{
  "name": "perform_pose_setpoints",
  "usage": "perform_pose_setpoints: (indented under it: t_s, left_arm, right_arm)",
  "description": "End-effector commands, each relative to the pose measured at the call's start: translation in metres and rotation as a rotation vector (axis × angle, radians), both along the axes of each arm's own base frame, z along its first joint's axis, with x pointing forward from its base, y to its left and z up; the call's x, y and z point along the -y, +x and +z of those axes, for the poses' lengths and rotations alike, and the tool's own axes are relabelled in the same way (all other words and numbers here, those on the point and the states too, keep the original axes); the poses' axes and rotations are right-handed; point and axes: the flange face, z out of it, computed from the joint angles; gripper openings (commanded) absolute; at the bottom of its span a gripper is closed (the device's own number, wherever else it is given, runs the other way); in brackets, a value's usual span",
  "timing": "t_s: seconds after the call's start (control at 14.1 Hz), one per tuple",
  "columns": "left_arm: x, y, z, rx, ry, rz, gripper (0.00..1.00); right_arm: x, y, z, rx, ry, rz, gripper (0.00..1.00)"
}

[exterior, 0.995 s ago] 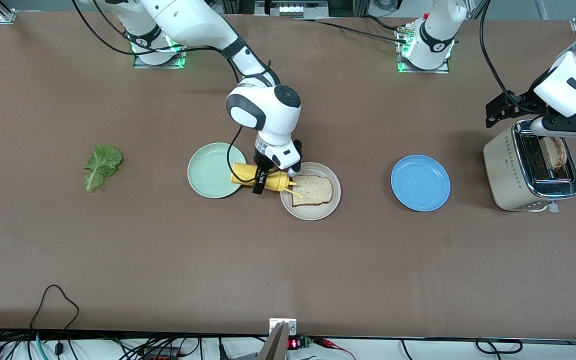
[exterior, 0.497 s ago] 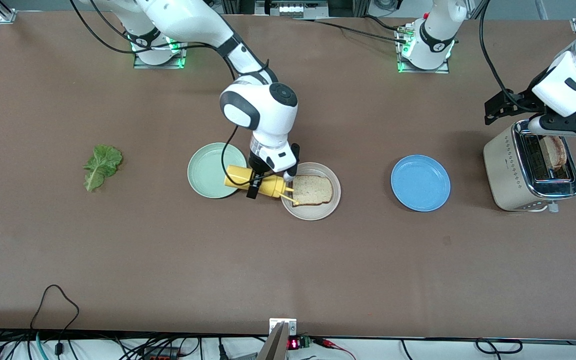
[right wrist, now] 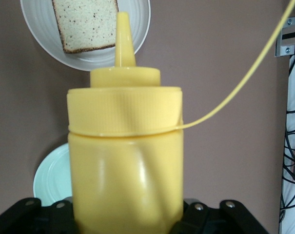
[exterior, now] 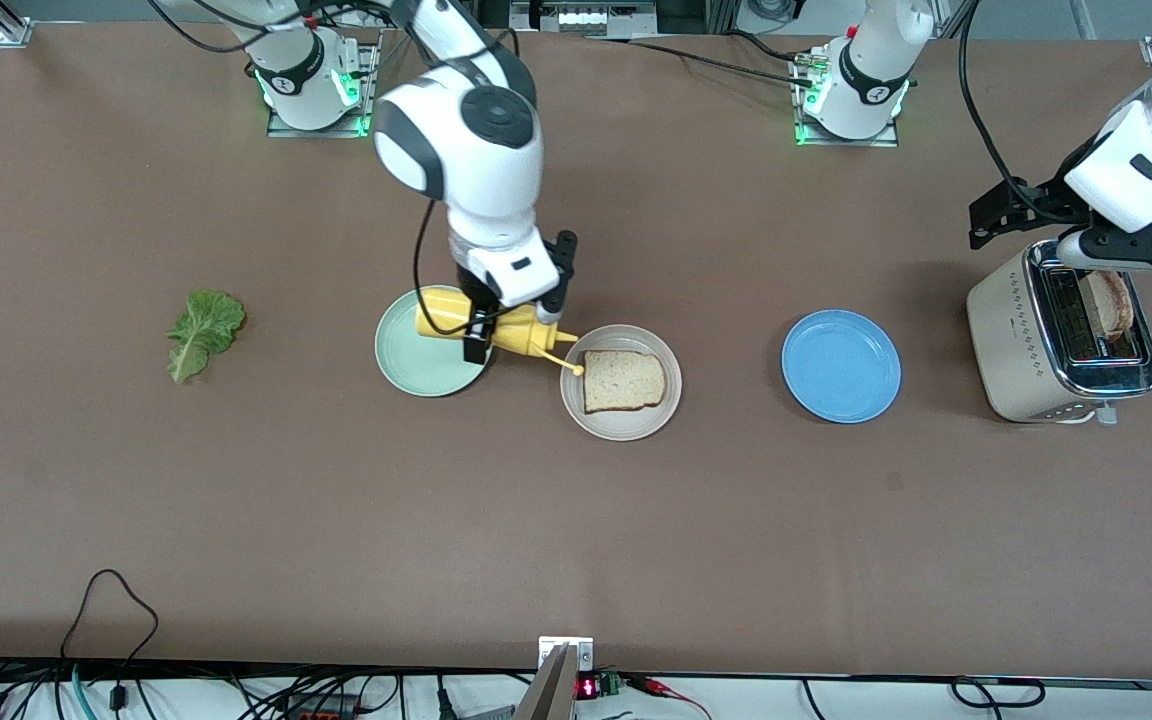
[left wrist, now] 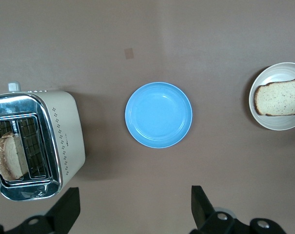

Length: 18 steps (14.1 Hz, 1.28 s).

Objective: Make sandwich in beige plate with both arms
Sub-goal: 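Carry the yellow bottle back beside the lettuce leaf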

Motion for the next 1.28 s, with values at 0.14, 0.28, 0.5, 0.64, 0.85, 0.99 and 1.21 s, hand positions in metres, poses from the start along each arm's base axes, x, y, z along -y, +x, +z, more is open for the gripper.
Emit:
perform_pose_setpoints:
  t_s: [0.14,0.28,0.5,0.64,0.85,0.99,1.21]
  left_arm:
    - [0.006,-0.008,0.009,-0.010,-0.017,-0.024,1.00]
    - [0.006,-0.008,0.010,-0.010,-0.017,-0.024,1.00]
    - [0.007,-0.008,0.010,-0.010,-0.017,-0.027,1.00]
    - [0.007,-0.008,0.010,-0.010,-0.017,-0.027,1.00]
    - [0.007,-0.008,0.010,-0.010,-0.017,-0.027,1.00]
    - [0.007,-0.008,0.010,-0.010,-0.017,-0.026,1.00]
    - [0.002,-0.006,0.010,-0.007,-0.019,-0.018,1.00]
  right_arm:
    - [0.089,0.011,0.039,-0.117,0.136,0.052,0.35]
    - [0.123,0.017,0.045,-0.152,0.193,0.072,0.35]
    - [0.179,0.025,0.042,-0.205,0.320,0.098,0.37]
    - [0.219,0.033,0.031,-0.234,0.437,0.132,0.37]
    - [0.295,0.037,-0.009,-0.245,0.707,0.141,0.37]
    - [0.331,0.032,-0.037,-0.224,0.825,0.140,0.37]
    - [0.373,0.015,-0.083,-0.222,0.990,0.120,0.37]
